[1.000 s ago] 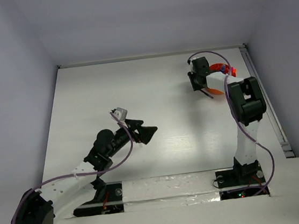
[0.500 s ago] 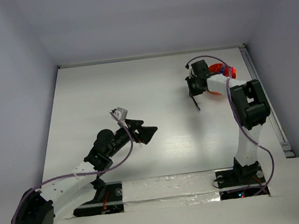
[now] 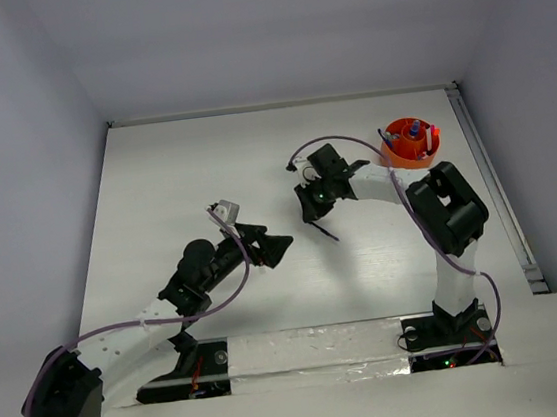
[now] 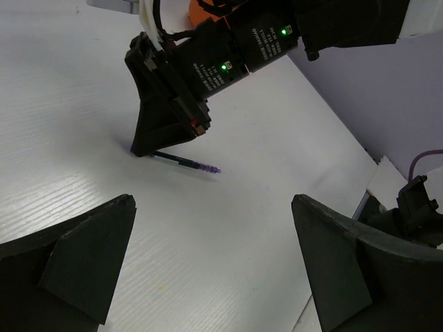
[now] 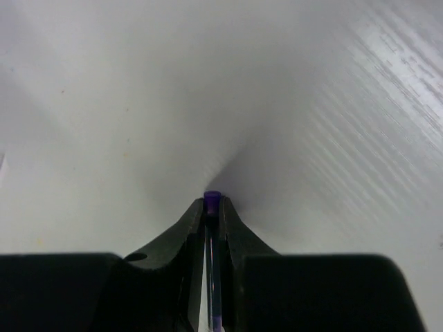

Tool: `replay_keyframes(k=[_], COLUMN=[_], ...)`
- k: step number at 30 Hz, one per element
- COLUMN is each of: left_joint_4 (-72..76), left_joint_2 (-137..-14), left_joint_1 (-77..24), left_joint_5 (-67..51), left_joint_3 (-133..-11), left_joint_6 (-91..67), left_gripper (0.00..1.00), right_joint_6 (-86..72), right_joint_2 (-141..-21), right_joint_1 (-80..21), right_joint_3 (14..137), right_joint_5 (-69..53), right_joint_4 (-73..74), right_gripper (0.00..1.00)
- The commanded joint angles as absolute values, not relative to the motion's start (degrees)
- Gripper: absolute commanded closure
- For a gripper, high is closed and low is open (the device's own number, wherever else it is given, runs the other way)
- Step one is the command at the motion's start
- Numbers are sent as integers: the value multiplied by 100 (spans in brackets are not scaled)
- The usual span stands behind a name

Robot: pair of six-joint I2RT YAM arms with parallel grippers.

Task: Sort the stationery into containers
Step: Move the pen to the center of the board.

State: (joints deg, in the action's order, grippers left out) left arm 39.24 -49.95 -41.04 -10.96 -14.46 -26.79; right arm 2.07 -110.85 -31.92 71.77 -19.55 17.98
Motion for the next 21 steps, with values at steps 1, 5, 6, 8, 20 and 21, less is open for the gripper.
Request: replay_keyframes(k=[1,5,6,8,20,21], left_joint_4=[4008,3850,3815,3657,3727,3727], left_joint_2=[-4825,-4764,-4772,-4755,-5089,-5158], left_joint_1=[-4087,-4087,-4087,-4087,-4139,-4140], left_joint_5=[-923,-817,-783,-703,-580,-589], left_joint_3=[-1415,-1468,-1494,-1512,-1705,-1757], left_joint_6=[-2593,-2558,-2532,-2487,-2742,-2751], left_gripper=[6,9,10,13,20,21], right_joint_6=[334,273,238,176,-658,-781], right_joint_2=[-10802,-10960,-10977,-10960,-9608,-9424], right_joint_1=[-3251,-3313,-3313,-3313,-3313,-3313], right_joint_3=[7023,6979,6961,6917,6557,6452], right_joint_5=[-2250,-2232,-2198,-2127,-1240,-1083], right_joint_4=[1670,1635,1565,1494,1345,1266], right_gripper=[88,75,69,66,44,44])
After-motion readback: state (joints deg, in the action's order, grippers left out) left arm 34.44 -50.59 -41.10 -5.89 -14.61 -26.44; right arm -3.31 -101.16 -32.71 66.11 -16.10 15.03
